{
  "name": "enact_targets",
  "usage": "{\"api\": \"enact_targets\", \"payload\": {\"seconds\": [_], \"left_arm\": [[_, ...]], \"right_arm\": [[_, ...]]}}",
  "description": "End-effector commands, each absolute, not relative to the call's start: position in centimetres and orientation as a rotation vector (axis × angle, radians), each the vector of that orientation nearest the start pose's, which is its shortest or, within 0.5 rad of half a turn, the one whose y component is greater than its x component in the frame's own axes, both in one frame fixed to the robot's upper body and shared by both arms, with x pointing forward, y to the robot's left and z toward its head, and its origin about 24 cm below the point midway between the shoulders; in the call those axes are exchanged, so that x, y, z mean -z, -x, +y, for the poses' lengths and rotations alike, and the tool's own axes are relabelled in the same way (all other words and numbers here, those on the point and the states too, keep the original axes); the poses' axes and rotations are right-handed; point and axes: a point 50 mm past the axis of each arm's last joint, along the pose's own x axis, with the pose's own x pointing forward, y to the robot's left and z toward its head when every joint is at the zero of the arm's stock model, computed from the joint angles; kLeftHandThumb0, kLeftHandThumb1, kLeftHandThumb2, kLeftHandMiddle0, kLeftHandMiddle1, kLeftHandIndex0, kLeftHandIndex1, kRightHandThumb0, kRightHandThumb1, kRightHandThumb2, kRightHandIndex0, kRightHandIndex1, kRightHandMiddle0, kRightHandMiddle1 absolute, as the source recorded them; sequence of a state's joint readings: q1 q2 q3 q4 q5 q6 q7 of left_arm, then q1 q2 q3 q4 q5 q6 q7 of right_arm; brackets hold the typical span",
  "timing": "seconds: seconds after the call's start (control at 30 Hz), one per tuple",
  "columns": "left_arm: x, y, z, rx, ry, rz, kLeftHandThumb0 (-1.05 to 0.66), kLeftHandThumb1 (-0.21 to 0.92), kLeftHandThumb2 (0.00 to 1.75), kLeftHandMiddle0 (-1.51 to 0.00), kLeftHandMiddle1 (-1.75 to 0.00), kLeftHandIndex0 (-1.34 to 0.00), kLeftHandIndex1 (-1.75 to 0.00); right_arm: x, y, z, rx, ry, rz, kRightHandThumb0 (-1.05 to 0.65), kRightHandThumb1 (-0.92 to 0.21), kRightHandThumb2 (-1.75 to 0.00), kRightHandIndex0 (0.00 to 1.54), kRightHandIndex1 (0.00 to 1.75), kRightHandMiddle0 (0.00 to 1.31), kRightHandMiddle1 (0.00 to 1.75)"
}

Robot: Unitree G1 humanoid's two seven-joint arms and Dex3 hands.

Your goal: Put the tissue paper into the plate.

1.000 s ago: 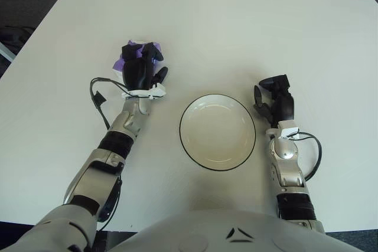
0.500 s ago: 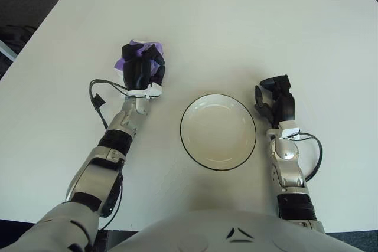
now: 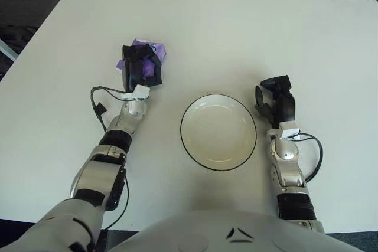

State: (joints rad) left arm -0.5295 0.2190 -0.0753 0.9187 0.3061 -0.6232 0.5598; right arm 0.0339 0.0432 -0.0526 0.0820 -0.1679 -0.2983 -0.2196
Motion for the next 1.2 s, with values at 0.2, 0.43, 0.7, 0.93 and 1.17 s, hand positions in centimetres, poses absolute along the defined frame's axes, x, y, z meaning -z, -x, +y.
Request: {"api": "enact_targets", "payload": {"seconds": [0.2, 0.43, 0.7, 0.93, 1.17], "left_arm": [[1.3, -29.4, 16.0, -0.206, -0.282, -0.085, -0.07, 0.25, 1.47, -1.36, -1.75, -1.14, -1.75], [0.9, -29.5, 16.0, -0.201, -0.149, -0.101, -0.06, 0.24, 1.48, -1.38, -1.75, -1.16, -1.75], [0.4, -29.5, 16.0, -0.141, -0.003, -0.146, -0.05, 0.22, 1.50, -1.38, -1.75, -1.16, -1.75], [-0.1, -29.6, 16.0, -0.126, 0.037, -0.184, -0.04, 0.20, 1.51, -1.38, -1.75, -1.16, -1.75], [-1.3, -29.5, 15.8, -0.131, 0.012, -0.271, -0.07, 0.19, 1.51, -1.39, -1.75, -1.17, -1.75]], "right_arm": [[-1.2, -22.7, -16.8, 0.262, 0.104, -0.040, -0.35, -0.88, -0.59, 0.51, 1.16, 0.22, 1.75], [-1.1, -22.7, -16.8, 0.264, 0.108, -0.043, -0.35, -0.88, -0.58, 0.50, 1.17, 0.21, 1.75], [-1.1, -22.7, -16.8, 0.268, 0.107, -0.043, -0.35, -0.87, -0.60, 0.51, 1.18, 0.22, 1.75], [-1.2, -22.8, -16.8, 0.269, 0.104, -0.041, -0.35, -0.87, -0.61, 0.51, 1.17, 0.22, 1.75], [-1.2, -22.8, -16.8, 0.268, 0.111, -0.035, -0.35, -0.87, -0.60, 0.52, 1.17, 0.22, 1.75]]}}
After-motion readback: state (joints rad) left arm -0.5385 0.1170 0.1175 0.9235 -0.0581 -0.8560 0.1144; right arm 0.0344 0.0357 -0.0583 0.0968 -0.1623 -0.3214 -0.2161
